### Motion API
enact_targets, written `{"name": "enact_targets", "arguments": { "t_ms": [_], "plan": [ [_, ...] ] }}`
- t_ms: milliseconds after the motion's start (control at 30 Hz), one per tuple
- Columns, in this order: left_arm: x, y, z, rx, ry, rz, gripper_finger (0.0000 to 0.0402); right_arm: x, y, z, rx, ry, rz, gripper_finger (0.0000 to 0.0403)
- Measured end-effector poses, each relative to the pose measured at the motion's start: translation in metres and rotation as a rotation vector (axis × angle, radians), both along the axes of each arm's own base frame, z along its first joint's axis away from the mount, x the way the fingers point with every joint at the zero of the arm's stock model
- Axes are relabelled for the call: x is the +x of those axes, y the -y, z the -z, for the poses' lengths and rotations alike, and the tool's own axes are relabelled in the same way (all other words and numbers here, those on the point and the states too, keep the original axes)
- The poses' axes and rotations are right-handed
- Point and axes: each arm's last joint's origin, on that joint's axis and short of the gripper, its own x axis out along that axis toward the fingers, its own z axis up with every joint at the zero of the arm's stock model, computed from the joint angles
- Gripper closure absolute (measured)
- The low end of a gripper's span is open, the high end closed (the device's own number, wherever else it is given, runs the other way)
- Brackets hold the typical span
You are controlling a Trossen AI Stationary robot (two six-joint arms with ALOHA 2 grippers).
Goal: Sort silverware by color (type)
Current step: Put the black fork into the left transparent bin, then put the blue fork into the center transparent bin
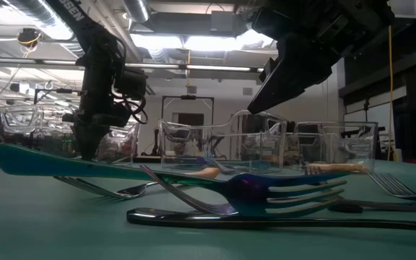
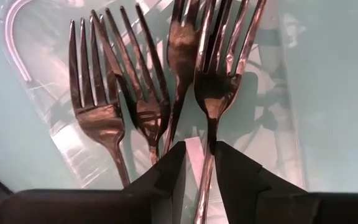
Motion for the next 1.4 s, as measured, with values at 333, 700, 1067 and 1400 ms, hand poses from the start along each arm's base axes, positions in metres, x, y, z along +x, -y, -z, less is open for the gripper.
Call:
{"name": "enact_targets", "arguments": {
  "t_ms": [333, 700, 1067, 1400],
  "plan": [
    [0.010, -0.008, -0.025, 0.018, -0.014, 0.003, 0.0322, -0.001, 0.000, 0.001, -0.004, -0.014, 0.000, 0.0322],
    [0.040, 0.000, -0.073, 0.064, 0.038, 0.094, 0.0322, -0.004, 0.001, 0.004, -0.029, -0.051, 0.012, 0.0322],
    [0.081, 0.038, -0.125, 0.153, 0.169, 0.232, 0.0322, -0.004, 0.002, 0.004, -0.049, -0.048, 0.017, 0.0322],
    [0.106, 0.117, -0.136, 0.133, 0.259, 0.352, 0.0322, -0.004, 0.002, 0.004, -0.050, -0.048, 0.017, 0.0322]
  ]
}}
